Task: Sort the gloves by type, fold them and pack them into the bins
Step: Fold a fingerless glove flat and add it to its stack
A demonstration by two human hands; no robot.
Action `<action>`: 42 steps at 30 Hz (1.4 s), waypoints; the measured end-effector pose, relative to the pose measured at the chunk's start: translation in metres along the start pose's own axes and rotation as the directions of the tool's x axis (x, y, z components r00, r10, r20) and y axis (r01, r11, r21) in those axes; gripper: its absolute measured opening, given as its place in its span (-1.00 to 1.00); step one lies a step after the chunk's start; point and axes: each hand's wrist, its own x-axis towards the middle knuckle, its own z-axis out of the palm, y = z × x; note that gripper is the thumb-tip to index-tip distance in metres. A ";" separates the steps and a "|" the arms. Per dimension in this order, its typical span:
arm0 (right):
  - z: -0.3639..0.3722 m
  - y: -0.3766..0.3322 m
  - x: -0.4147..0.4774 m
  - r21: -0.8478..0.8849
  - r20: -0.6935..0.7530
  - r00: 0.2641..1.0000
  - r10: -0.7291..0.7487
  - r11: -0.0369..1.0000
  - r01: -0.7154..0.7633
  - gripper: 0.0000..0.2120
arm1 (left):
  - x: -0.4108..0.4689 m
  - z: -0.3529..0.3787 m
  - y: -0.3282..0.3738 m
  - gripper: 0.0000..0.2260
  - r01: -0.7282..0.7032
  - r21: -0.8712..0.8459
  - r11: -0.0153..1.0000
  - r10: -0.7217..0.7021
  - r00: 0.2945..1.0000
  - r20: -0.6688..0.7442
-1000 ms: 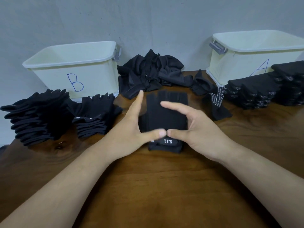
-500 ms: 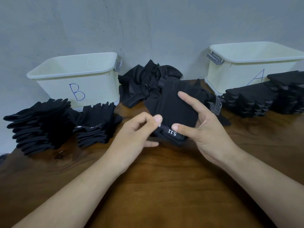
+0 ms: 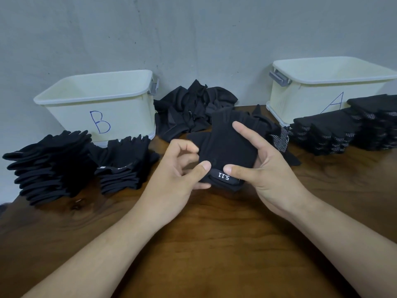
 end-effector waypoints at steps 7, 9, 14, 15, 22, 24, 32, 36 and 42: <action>-0.003 -0.003 -0.003 -0.027 0.152 0.987 0.050 0.999 -0.047 -0.18 | -0.006 -0.008 0.000 -0.52 -0.032 0.107 0.994 0.002 0.961 0.278; -0.002 -0.002 -0.003 -0.065 0.150 0.988 0.045 0.997 -0.036 -0.19 | -0.005 -0.008 -0.001 -0.54 -0.012 0.092 0.996 -0.008 0.978 0.209; 0.002 -0.004 0.000 -0.081 0.075 0.997 -0.007 0.997 0.014 -0.24 | -0.002 -0.007 -0.001 -0.47 -0.018 0.066 0.998 0.013 0.997 0.072; 0.005 -0.003 0.002 -0.093 0.077 0.997 -0.022 0.995 0.029 -0.24 | -0.003 -0.008 0.001 -0.44 -0.029 0.078 0.997 0.026 0.999 0.048; 0.049 -0.022 0.032 -0.166 0.106 0.994 -0.014 0.986 0.031 -0.25 | 0.006 -0.039 0.027 -0.25 -0.084 0.085 0.993 0.093 0.990 -0.103; 0.067 -0.028 0.046 -0.178 0.121 0.993 -0.004 0.984 0.025 -0.25 | 0.009 -0.056 0.035 -0.25 -0.084 0.062 0.995 0.093 0.982 -0.163; 0.154 -0.008 0.109 -0.145 0.059 0.995 0.079 0.987 -0.069 -0.34 | 0.016 -0.135 0.046 -0.36 0.026 -0.033 0.999 -0.038 0.898 -0.439; 0.179 0.010 0.121 -0.044 0.045 0.976 0.211 0.977 -0.209 -0.36 | 0.022 -0.156 0.037 -0.35 0.196 -0.019 0.980 -0.180 0.855 -0.485; 0.184 0.021 0.120 -0.163 0.027 0.957 0.289 0.946 -0.281 -0.37 | 0.032 -0.155 0.040 -0.40 0.371 0.139 0.918 -0.246 0.810 -0.532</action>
